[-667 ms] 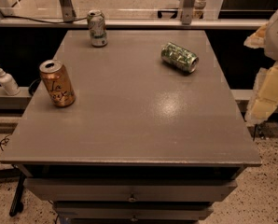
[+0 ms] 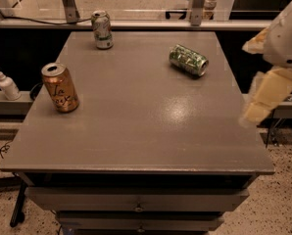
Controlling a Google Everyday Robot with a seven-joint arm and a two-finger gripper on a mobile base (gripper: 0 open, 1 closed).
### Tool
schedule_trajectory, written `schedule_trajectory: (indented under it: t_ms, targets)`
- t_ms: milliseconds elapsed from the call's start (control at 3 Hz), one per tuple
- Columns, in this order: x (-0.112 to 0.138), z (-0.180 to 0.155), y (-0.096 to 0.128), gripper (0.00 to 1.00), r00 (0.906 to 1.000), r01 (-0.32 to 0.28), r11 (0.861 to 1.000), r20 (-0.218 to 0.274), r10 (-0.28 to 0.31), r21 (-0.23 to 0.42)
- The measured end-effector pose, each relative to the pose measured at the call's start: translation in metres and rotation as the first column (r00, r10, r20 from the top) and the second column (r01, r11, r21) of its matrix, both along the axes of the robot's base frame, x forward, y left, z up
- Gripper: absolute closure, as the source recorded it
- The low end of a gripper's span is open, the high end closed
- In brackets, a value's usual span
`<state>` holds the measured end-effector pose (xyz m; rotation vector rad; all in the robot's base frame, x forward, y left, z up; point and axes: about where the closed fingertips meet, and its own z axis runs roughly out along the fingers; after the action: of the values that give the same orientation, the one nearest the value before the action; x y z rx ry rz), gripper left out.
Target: Knock orange can over
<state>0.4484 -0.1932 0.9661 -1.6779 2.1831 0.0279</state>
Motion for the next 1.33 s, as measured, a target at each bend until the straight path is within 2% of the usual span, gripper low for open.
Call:
schedule_trajectory:
  t_ms: [333, 667, 1000, 1333]
  targets:
    - [0.027, -0.04, 0.053, 0.0, 0.9997, -0.009, 0.968, -0.02, 0.014, 0.25]
    - [0.044, -0.056, 0.12, 0.0, 0.9986, -0.046, 0.873, -0.001, 0.052, 0.485]
    - [0.049, -0.033, 0.164, 0.0, 0.9975, -0.066, 0.787, 0.022, 0.067, 0.613]
    - [0.048, -0.033, 0.164, 0.0, 0.9975, -0.066, 0.786, 0.021, 0.067, 0.615]
